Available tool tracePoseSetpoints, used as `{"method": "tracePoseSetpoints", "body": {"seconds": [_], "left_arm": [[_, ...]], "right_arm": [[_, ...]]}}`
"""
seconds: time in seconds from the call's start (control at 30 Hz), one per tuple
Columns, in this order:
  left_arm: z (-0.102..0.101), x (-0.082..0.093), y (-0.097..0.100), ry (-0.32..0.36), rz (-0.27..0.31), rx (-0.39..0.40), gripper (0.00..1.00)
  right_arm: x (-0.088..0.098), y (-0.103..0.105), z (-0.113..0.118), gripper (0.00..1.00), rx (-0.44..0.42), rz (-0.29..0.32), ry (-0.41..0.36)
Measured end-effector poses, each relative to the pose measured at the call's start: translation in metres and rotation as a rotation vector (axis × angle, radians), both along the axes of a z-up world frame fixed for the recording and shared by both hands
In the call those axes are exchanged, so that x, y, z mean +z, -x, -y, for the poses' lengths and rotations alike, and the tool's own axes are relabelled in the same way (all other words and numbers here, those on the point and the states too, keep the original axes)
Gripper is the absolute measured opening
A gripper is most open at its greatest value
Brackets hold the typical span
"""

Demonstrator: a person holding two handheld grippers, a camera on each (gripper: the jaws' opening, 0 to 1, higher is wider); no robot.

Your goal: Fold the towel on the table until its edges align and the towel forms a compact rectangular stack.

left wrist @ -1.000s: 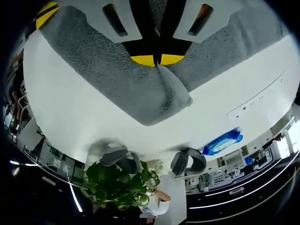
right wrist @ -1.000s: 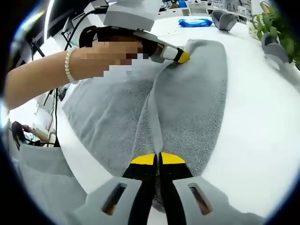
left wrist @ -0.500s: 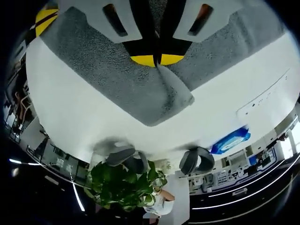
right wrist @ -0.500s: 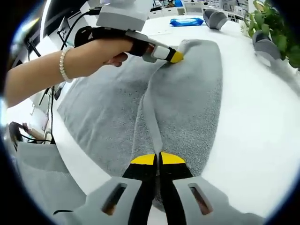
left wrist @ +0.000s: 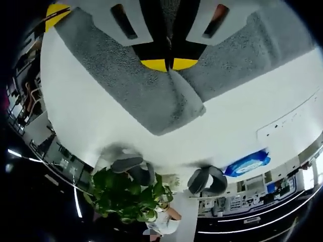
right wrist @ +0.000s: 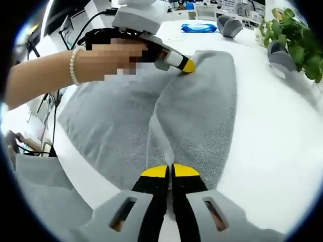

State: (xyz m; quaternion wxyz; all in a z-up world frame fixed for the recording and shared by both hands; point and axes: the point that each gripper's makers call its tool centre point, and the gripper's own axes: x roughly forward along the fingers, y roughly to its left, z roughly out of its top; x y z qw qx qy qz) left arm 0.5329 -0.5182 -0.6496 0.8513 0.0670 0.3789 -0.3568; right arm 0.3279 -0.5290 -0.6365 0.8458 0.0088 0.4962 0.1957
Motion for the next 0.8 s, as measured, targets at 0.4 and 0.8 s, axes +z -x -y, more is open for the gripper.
{"method": "tracePoseSetpoints", "body": {"seconds": [0.4,0.8], "left_arm": [[-0.009,0.041,-0.004,0.069,0.020,0.007,0.01],[-0.038,0.065,-0.013,0.033,0.076,0.014,0.01]], "right_arm": [[0.048,-0.006,-0.030,0.00,-0.001,0.080,-0.066],[0.085,-0.007,-0.055,0.00,0.046,0.147,-0.101]]}}
